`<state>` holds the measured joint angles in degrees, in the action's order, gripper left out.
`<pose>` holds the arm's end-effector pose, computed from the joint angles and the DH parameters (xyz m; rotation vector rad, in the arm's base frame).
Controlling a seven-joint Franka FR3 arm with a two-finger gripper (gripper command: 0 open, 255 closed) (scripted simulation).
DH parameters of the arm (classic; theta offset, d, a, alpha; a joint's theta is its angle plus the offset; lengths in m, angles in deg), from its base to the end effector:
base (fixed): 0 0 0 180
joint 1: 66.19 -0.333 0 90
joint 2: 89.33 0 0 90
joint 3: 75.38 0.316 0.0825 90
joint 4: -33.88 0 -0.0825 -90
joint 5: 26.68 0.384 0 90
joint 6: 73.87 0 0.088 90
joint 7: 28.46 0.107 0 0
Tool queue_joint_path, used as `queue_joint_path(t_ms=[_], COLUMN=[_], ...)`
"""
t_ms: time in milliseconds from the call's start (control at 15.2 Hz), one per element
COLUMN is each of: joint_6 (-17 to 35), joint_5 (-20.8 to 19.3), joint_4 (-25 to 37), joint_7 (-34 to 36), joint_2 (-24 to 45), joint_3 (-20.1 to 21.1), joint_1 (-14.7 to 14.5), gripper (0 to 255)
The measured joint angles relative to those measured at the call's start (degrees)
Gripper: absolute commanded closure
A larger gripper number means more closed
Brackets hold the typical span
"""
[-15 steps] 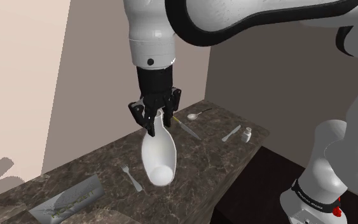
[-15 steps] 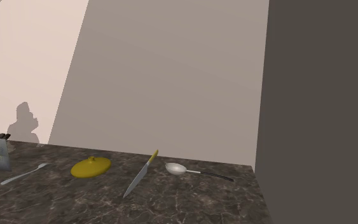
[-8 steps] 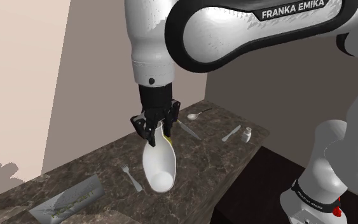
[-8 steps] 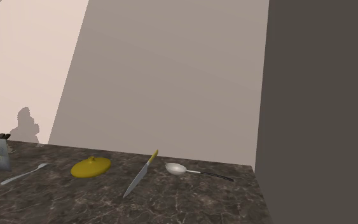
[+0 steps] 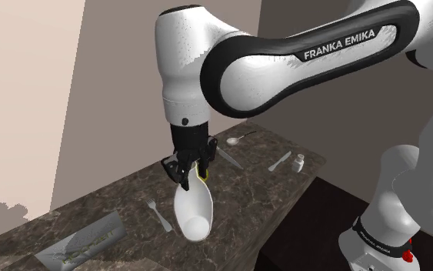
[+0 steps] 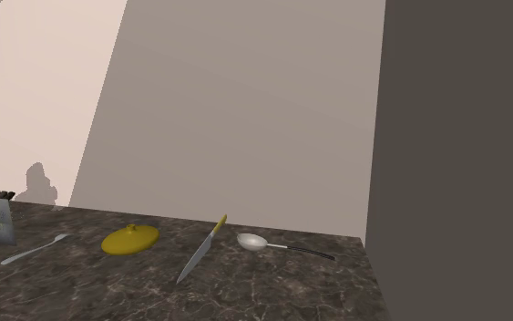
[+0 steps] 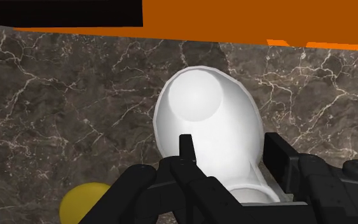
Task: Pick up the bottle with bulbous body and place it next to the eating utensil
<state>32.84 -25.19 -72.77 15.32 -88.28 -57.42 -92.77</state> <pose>0.4021 0.3972 0.5013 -3.1307 -0.0087 0.0517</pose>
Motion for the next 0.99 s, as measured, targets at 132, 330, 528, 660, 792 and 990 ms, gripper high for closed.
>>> queue_joint_path(t_ms=[132,330,528,660,792,990], joint_6=[1.6,3.8,5.8,7.4,9.0,11.1], joint_5=[0.0,-0.1,-0.3,-0.5,-0.6,-1.0], joint_4=[-1.5,-3.4,-4.7,-5.8,-7.2,-8.1], joint_7=[-0.2,0.0,0.1,0.1,0.2,0.4], joint_2=[0.1,0.5,1.2,1.6,2.0,3.1], joint_3=[-0.1,0.0,0.0,0.0,0.1,0.1], joint_1=[0.1,0.0,-0.1,-0.1,-0.1,-0.2], gripper=[255,255,255,255,255,255])
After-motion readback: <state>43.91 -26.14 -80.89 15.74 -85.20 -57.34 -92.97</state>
